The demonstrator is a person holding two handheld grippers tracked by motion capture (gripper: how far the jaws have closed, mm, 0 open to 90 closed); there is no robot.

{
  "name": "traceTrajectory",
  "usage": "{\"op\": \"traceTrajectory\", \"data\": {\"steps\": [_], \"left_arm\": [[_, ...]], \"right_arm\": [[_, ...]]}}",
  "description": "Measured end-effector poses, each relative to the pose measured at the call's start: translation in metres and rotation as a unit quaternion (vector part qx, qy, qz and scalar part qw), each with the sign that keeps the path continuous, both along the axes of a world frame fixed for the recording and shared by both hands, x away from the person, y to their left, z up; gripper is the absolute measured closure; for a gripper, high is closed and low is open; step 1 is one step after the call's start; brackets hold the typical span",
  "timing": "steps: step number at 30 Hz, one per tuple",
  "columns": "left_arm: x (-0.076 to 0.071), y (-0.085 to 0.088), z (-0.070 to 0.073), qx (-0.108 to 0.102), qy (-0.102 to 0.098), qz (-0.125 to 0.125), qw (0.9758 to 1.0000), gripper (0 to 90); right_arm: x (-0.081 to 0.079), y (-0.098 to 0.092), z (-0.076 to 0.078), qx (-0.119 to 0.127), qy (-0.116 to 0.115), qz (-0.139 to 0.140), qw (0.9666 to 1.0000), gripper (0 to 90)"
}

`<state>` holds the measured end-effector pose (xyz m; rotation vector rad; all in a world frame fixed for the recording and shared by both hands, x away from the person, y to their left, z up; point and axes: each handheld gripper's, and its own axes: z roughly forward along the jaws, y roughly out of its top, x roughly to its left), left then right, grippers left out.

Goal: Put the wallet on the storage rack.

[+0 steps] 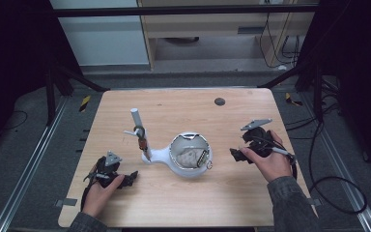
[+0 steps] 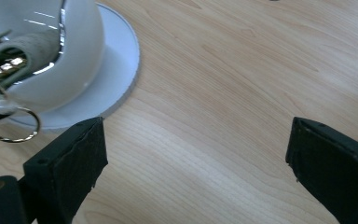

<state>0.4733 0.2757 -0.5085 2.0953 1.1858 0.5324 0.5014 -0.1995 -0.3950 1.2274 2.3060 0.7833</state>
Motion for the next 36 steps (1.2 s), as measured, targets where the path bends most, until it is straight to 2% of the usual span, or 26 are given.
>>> {"op": "traceTrajectory", "data": {"steps": [4, 8, 23, 36], "left_arm": [[0.000, 0.000, 0.000, -0.001, 0.000, 0.000, 1.0000, 1.6], [0.000, 0.000, 0.000, 0.000, 0.000, -0.001, 1.0000, 1.3], [0.000, 0.000, 0.000, 0.001, 0.001, -0.002, 1.0000, 1.0], [0.000, -0.001, 0.000, 0.000, 0.001, -0.003, 1.0000, 0.8]], "right_arm": [[0.002, -0.007, -0.010, 0.000, -0.001, -0.013, 0.9999, 9.1], [0.005, -0.012, -0.024, 0.013, 0.004, -0.028, 0.9995, 10.9], [0.017, -0.012, -0.069, 0.020, 0.028, -0.041, 0.9986, 11.0], [0.024, -0.018, -0.087, 0.030, 0.037, -0.061, 0.9970, 9.4]]}}
